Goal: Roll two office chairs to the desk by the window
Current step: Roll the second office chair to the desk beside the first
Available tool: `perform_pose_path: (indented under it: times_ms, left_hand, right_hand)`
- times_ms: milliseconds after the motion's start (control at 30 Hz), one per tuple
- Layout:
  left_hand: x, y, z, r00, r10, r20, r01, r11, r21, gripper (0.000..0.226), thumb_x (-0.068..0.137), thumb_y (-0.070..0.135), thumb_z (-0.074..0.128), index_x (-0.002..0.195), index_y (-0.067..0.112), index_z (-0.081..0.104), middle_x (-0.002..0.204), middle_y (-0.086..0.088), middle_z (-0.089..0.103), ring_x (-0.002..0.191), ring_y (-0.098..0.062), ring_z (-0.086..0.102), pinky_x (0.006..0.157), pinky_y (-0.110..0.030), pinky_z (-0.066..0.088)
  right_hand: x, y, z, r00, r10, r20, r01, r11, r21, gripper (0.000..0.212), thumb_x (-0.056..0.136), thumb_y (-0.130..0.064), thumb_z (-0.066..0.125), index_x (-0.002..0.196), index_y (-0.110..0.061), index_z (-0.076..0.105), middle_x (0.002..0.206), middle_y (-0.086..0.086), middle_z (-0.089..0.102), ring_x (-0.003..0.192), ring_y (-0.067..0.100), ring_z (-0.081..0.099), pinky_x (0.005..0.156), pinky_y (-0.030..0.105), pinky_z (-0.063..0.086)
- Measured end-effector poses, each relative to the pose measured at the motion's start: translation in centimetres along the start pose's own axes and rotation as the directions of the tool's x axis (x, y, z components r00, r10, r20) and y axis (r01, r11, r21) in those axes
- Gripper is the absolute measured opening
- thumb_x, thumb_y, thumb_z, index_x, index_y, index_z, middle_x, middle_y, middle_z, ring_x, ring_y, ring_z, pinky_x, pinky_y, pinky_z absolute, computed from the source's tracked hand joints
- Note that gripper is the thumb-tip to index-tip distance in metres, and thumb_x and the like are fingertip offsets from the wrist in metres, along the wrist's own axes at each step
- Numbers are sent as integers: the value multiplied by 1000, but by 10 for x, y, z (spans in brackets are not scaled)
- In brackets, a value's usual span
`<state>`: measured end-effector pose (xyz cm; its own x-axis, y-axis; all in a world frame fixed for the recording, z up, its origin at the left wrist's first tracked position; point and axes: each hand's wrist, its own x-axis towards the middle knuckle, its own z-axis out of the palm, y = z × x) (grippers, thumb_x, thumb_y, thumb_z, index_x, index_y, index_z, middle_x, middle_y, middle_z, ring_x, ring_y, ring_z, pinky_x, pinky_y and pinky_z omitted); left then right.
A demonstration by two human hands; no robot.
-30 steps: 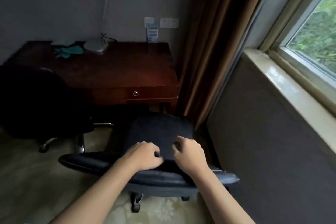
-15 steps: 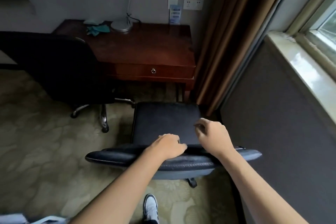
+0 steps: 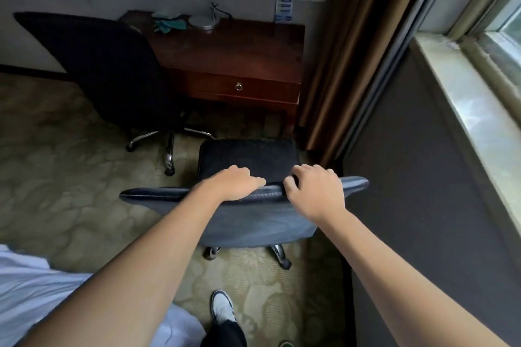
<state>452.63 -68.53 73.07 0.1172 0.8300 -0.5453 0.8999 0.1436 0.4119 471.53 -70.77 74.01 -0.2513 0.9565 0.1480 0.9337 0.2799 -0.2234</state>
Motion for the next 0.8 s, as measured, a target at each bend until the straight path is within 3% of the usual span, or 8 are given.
perform_pose_path:
  times_ms: [67, 133, 200, 300, 367, 633, 733, 800]
  left_hand:
    - [-4, 11, 7, 1000, 2, -4, -2, 1000, 1, 78, 65, 62, 23, 96, -6, 46, 113, -36, 51, 105, -43, 55, 81, -43, 44]
    - [-4, 23, 9, 998, -9, -58, 9, 1000, -5, 59, 75, 56, 28, 77, 1, 50, 97, -31, 55, 85, -37, 58, 64, -40, 40]
    - [-2, 35, 10, 975, -34, -219, 38, 999, 10, 46, 80, 51, 34, 59, 13, 46, 71, -19, 54, 62, -27, 51, 54, -34, 32]
    - [-8, 46, 17, 815, -32, -578, 95, 992, 78, 43, 83, 50, 29, 64, 18, 51, 68, 0, 57, 63, -26, 50, 58, -34, 34]
    - [-13, 45, 22, 734, -4, -680, 119, 985, 123, 46, 86, 51, 25, 66, 21, 52, 71, 3, 59, 64, -24, 47, 61, -35, 34]
    - [28, 59, -7, 708, 10, -706, 118, 984, 132, 41, 91, 45, 29, 63, 22, 49, 67, 6, 50, 63, -24, 46, 60, -34, 31]
    - [46, 62, -21, 695, 24, -719, 106, 985, 135, 40, 90, 45, 29, 64, 22, 49, 68, 7, 51, 65, -24, 50, 61, -34, 32]
    - [61, 63, -34, 702, 43, -711, 93, 984, 152, 40, 90, 47, 30, 64, 22, 48, 68, 6, 52, 65, -23, 47, 61, -35, 32]
  right_hand:
    - [-2, 11, -1, 1000, 17, -7, -17, 999, -38, 30, 89, -32, 40, 71, -15, 58, 74, -1, 59, 76, 25, 53, 69, 36, 30]
    - [3, 21, -5, 1000, 31, 4, -31, 998, -57, 31, 88, -31, 39, 68, -15, 56, 70, -2, 55, 75, 24, 52, 70, 37, 32]
    - [14, 29, -7, 999, 36, 0, -36, 995, -88, 31, 88, -30, 38, 66, -15, 55, 68, -2, 51, 73, 25, 52, 71, 38, 32]
    - [36, 38, -9, 999, 29, -16, -30, 994, -103, 31, 86, -28, 38, 60, -16, 51, 64, -1, 51, 69, 25, 51, 70, 38, 35]
    - [46, 39, -7, 999, 4, -44, -7, 996, -85, 32, 83, -27, 39, 54, -15, 48, 59, -1, 52, 62, 25, 48, 64, 36, 32]
    - [103, 53, -4, 982, -60, -181, 58, 998, -20, 36, 72, -22, 44, 43, -20, 23, 44, -5, 33, 45, 22, 30, 54, 29, 18]
    - [130, 59, -1, 982, -71, -175, 69, 997, -18, 34, 74, -22, 41, 43, -22, 25, 45, -6, 36, 47, 23, 36, 56, 31, 25]
    - [148, 61, 4, 983, -48, -175, 45, 999, -24, 31, 75, -21, 38, 44, -20, 36, 47, -2, 45, 50, 25, 45, 59, 35, 31]
